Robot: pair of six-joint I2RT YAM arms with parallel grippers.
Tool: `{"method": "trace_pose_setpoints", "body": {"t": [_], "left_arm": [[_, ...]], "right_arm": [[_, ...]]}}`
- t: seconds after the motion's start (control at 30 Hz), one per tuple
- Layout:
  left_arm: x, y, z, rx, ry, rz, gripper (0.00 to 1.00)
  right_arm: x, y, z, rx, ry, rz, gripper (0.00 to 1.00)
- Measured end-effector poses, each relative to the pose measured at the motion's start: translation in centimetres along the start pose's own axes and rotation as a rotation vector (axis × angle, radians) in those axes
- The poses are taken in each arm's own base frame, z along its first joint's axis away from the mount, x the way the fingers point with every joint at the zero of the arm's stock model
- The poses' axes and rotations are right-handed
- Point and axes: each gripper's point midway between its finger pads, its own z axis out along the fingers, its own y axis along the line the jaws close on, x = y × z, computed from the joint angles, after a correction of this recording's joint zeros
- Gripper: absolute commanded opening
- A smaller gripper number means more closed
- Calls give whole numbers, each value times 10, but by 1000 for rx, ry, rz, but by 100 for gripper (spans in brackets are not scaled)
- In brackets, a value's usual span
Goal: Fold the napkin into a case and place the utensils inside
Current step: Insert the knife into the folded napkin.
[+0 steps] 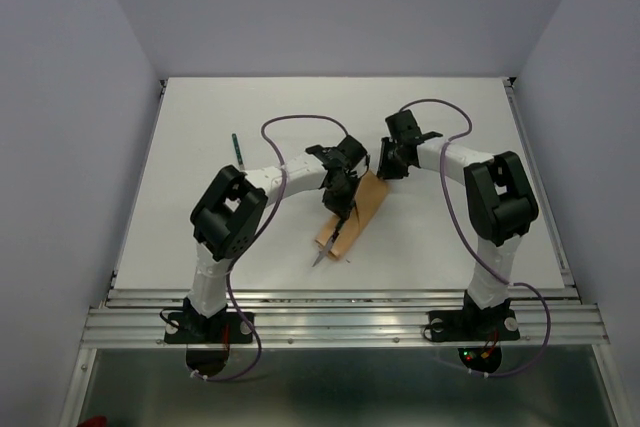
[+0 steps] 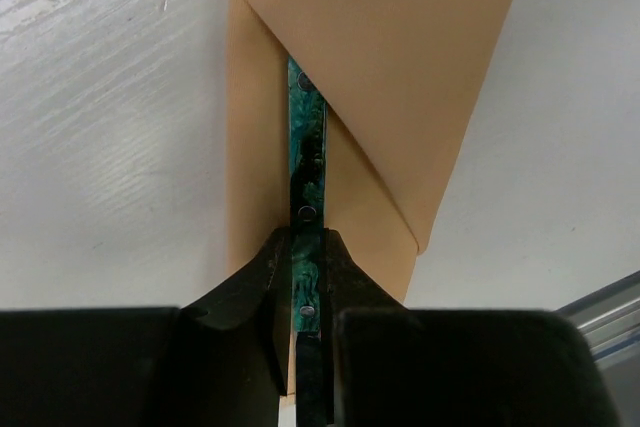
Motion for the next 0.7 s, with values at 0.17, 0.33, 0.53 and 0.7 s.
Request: {"method": "trace_pose_setpoints", "body": {"t": [0.17,0.33,0.53,0.7], "left_arm": [[-7,-1,11,-2,14,15,0],[-20,-5,6,-1,-6,36,0],[-33,-6,7,-14,-28,69,0],[-37,0,13,-48,-28,92,18]], "right_arm": [[3,2,-1,-21,6,0,30],[3,4,-1,-29,8,0,30],[5,5,-1,-34,5,-5,30],[8,5,-2,-36,6,-17,31]]}}
